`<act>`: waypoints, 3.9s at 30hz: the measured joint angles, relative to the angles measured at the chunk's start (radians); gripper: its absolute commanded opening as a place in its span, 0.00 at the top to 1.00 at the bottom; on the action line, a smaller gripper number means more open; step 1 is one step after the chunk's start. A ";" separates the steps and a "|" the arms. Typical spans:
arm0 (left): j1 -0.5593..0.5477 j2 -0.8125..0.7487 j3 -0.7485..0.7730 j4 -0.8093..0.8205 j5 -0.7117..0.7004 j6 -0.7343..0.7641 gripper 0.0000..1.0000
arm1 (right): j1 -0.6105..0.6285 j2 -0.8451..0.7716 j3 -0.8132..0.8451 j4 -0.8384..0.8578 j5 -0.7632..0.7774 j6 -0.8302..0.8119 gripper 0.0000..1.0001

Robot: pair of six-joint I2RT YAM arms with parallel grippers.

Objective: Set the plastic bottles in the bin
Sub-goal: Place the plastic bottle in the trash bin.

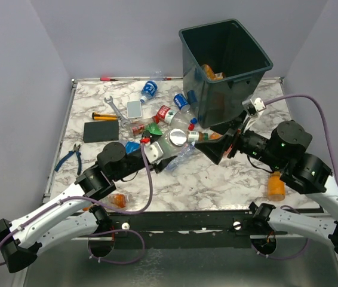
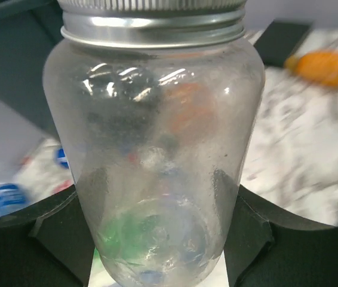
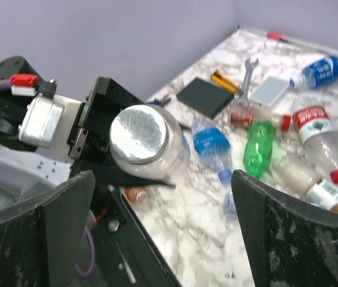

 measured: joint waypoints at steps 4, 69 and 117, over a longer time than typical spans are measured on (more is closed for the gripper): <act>0.000 0.033 0.013 0.074 0.140 -0.366 0.82 | 0.000 -0.043 -0.107 0.204 0.003 0.023 0.00; -0.005 -0.500 -0.341 0.166 -0.681 -0.553 0.01 | -0.402 0.521 0.385 0.874 0.842 -0.534 1.00; 0.041 -0.384 -0.330 0.152 -0.692 -0.568 0.01 | -0.646 0.635 0.578 0.459 0.341 0.054 0.06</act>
